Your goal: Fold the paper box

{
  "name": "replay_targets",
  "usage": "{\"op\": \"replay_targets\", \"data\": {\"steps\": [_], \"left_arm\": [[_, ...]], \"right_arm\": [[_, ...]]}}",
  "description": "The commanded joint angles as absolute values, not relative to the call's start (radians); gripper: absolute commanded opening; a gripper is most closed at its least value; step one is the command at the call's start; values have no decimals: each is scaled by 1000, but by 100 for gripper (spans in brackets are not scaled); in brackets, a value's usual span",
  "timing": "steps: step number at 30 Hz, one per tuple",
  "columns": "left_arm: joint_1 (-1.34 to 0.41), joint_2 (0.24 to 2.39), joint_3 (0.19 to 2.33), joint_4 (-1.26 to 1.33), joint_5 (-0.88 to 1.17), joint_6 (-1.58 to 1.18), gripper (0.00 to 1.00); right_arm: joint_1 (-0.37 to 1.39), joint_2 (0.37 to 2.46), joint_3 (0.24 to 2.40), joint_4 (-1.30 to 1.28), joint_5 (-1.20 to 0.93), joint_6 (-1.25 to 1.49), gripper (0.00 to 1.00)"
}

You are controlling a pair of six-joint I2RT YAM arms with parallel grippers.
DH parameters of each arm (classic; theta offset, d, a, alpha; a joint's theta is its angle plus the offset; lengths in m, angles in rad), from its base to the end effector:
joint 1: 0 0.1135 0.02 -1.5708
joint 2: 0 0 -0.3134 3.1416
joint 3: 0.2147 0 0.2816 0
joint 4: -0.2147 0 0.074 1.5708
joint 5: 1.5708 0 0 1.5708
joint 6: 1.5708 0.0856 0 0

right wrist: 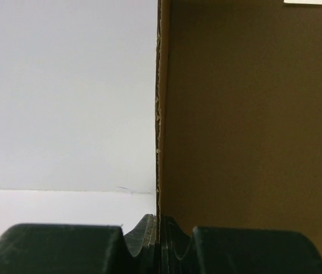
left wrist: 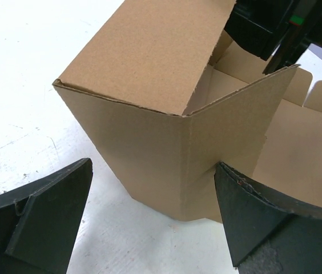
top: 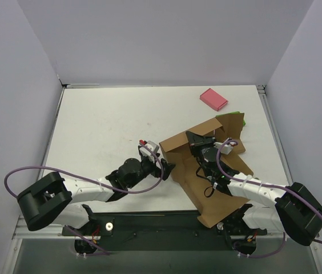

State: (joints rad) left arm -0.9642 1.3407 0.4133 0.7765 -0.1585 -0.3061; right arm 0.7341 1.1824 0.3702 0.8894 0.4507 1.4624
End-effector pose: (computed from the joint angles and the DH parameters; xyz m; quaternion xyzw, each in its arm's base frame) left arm 0.1926 -0.2538 0.2107 0.1955 0.7321 -0.3372 0.5587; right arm 0.2364 0.1631 0.2568 0.3890 0.5603 0.5678 0.4607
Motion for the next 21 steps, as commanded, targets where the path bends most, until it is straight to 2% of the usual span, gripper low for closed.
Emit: {"op": "replay_targets", "data": {"steps": [1, 17, 21], "left_arm": [[-971, 1390, 457, 864, -380, -321, 97], [-966, 1436, 477, 969, -497, -222, 92], [-942, 1442, 477, 1003, -447, -221, 87]], "right_arm": [[773, 1175, 385, 795, 405, 1456, 0], [781, 1173, 388, 758, 400, 1479, 0], [781, 1180, 388, 759, 396, 1480, 0]]}}
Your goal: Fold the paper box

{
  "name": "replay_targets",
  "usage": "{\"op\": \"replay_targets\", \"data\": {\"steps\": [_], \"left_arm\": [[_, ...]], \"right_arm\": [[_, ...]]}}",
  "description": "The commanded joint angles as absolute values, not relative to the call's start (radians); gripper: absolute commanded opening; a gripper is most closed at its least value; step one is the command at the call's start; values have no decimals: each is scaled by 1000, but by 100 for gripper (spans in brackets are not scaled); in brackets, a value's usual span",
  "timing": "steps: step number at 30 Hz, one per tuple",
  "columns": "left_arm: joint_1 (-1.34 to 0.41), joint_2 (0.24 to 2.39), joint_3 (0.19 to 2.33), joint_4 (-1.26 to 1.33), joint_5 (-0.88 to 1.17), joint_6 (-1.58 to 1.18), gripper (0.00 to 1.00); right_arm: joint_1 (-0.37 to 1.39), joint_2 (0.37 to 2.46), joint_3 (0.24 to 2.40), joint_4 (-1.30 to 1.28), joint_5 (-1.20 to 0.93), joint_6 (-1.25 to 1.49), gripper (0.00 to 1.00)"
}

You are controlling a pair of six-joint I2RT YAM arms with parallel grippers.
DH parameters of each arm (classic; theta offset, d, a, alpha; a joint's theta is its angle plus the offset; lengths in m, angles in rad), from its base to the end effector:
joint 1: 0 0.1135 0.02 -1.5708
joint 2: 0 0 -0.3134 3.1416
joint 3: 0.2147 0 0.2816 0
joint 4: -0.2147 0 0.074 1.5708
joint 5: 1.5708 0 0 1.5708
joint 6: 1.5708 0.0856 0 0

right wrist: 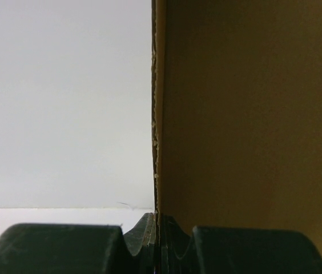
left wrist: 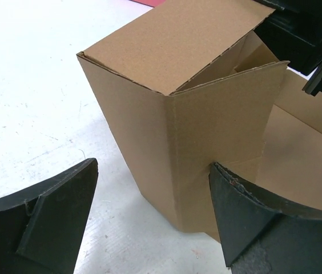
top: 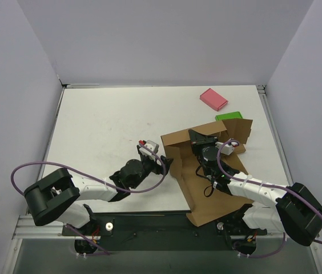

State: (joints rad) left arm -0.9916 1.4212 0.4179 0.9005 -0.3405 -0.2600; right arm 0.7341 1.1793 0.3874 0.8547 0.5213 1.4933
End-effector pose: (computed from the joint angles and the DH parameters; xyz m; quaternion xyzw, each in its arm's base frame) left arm 0.2022 -0.2569 0.2078 0.1558 0.7239 -0.2847 0.6087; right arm 0.2397 0.1588 0.2588 0.4196 0.5447 0.5542 0.4692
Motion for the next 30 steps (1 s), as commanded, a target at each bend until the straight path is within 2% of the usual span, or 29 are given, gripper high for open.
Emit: {"op": "replay_targets", "data": {"steps": [1, 6, 17, 30], "left_arm": [[-930, 1446, 476, 1015, -386, -215, 87], [-910, 1468, 482, 1077, -270, -189, 97], [-874, 1514, 492, 1118, -109, -199, 97], [-877, 1523, 492, 1094, -163, -213, 97]], "right_arm": [[782, 1183, 388, 759, 396, 1482, 0], [785, 1198, 391, 762, 390, 1496, 0], [792, 1221, 402, 764, 377, 1506, 0], [792, 1233, 402, 769, 364, 1528, 0]]}}
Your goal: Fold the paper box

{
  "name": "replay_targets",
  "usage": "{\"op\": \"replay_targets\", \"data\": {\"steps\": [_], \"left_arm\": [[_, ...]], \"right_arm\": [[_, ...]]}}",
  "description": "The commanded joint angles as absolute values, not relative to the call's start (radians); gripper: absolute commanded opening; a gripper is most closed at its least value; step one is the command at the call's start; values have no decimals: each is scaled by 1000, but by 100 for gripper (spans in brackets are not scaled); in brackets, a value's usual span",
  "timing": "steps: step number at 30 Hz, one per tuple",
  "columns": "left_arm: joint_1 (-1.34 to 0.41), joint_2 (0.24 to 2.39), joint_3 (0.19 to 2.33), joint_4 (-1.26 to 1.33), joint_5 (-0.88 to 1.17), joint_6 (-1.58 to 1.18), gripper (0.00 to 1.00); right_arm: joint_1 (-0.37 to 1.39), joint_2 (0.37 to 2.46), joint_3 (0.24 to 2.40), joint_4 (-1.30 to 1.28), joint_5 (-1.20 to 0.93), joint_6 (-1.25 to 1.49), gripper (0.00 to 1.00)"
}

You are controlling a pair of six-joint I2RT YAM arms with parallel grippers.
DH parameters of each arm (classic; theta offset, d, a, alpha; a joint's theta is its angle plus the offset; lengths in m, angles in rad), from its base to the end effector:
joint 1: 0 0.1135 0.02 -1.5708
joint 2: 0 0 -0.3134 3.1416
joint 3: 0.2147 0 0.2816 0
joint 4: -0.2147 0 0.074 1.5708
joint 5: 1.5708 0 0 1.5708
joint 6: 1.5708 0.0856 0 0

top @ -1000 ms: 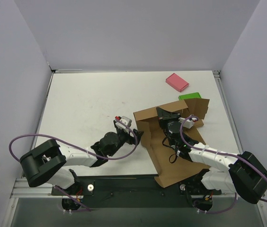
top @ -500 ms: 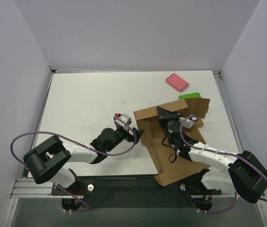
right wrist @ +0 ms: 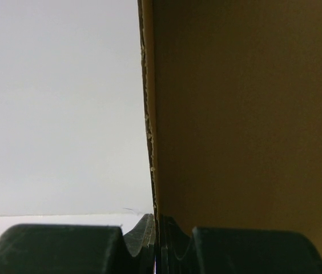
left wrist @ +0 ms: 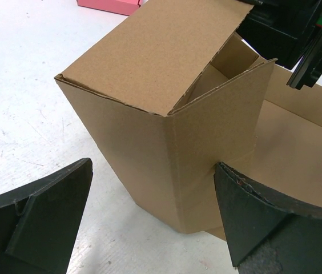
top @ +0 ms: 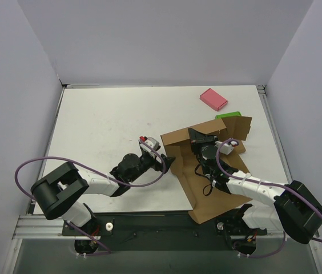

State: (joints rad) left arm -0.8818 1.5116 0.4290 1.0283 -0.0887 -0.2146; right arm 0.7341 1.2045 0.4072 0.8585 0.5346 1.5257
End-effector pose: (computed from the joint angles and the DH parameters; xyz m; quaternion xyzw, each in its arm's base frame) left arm 0.2236 -0.2596 0.2029 0.2087 0.6953 -0.3305 0.6031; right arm 0.2447 0.1621 0.2602 0.4323 0.5355 0.5581 0.4635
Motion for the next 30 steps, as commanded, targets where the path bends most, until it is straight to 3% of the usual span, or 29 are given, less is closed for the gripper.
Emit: {"op": "replay_targets", "data": {"steps": [1, 13, 18, 30], "left_arm": [[-877, 1526, 495, 1089, -169, -216, 97], [-887, 1545, 548, 999, -360, -230, 96], [-888, 1554, 546, 1022, -394, -176, 79], [-891, 1568, 551, 1109, -327, -6, 54]], "right_arm": [[792, 1232, 402, 770, 361, 1529, 0], [804, 1224, 399, 765, 362, 1539, 0], [813, 1212, 411, 724, 364, 1548, 0], [824, 1221, 417, 716, 298, 1601, 0]]}}
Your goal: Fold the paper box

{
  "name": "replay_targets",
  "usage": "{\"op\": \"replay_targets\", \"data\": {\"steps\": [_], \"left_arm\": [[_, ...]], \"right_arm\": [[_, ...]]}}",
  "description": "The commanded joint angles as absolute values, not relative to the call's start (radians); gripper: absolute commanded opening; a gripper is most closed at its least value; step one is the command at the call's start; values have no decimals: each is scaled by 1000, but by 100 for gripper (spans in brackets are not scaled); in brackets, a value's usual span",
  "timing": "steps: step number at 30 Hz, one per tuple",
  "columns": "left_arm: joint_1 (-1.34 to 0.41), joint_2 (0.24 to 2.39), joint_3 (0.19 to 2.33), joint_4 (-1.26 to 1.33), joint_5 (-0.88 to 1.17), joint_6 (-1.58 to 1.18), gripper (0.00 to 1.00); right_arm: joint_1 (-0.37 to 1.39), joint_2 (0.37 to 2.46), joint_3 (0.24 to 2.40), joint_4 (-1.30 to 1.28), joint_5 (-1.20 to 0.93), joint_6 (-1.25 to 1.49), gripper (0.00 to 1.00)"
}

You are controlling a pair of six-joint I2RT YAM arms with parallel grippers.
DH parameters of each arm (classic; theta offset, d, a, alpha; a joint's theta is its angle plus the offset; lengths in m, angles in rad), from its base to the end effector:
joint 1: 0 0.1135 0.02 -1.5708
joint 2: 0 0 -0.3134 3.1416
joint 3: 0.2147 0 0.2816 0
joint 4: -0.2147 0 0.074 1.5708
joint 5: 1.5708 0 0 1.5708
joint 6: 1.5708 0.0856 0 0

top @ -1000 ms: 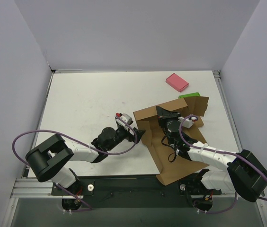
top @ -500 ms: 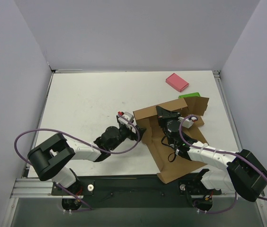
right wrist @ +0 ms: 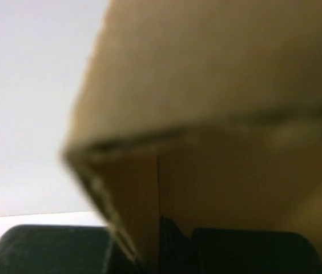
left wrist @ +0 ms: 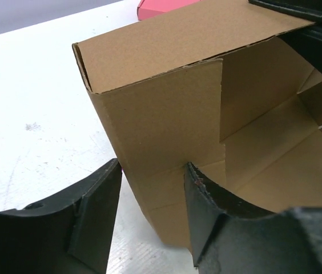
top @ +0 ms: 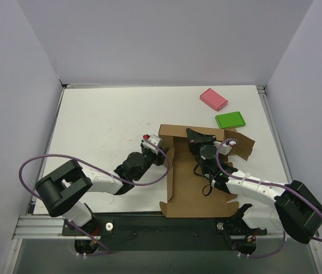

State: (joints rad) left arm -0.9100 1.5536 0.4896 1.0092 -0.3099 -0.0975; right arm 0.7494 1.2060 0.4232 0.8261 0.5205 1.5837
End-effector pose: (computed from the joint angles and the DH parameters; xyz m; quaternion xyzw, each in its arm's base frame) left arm 0.2390 -0.2650 0.2069 0.1861 0.7010 -0.2297 0.6490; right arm 0.2440 0.1689 0.2612 0.4407 0.5357 0.5717 0.4381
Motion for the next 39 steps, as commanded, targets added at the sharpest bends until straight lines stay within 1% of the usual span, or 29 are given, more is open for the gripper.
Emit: {"op": "replay_targets", "data": {"steps": [1, 4, 7, 8, 11, 15, 18, 21, 24, 27, 29, 31, 32, 34, 35, 39], "left_arm": [[-891, 1566, 557, 1103, -315, -6, 52], [-879, 1562, 566, 1082, -237, 25, 53], [-859, 1551, 558, 1059, -170, 18, 62], [-851, 1543, 551, 1054, -152, 9, 70], [-818, 1532, 540, 1045, -75, 5, 84], [-790, 1542, 560, 999, -19, 5, 88], [-772, 1546, 563, 994, 0, 5, 88], [-743, 1557, 575, 980, 72, 6, 89], [-721, 1569, 589, 982, 144, -28, 91], [-715, 1577, 603, 962, 169, -17, 91], [-706, 1589, 611, 957, 181, -17, 88], [-701, 1598, 617, 960, 195, -18, 83], [-701, 1608, 620, 960, 192, -18, 77], [-701, 1614, 620, 963, 169, -17, 72], [-701, 1617, 614, 966, 157, -17, 66], [-703, 1621, 603, 976, 112, -9, 59]], "right_arm": [[822, 1226, 417, 725, 295, 1603, 0], [825, 1227, 416, 730, 295, 1606, 0], [824, 1229, 413, 732, 293, 1608, 0], [825, 1226, 411, 732, 293, 1608, 0], [825, 1226, 410, 730, 293, 1608, 0], [827, 1229, 414, 732, 285, 1606, 0], [827, 1232, 419, 736, 279, 1606, 0], [827, 1243, 420, 749, 272, 1606, 0], [827, 1255, 423, 762, 262, 1606, 0], [827, 1266, 425, 772, 258, 1609, 0], [827, 1276, 429, 778, 252, 1612, 0], [827, 1284, 436, 781, 244, 1612, 0], [827, 1287, 439, 781, 241, 1611, 0], [825, 1286, 443, 778, 241, 1609, 0], [825, 1285, 442, 776, 241, 1609, 0], [827, 1281, 449, 769, 242, 1605, 0]]}}
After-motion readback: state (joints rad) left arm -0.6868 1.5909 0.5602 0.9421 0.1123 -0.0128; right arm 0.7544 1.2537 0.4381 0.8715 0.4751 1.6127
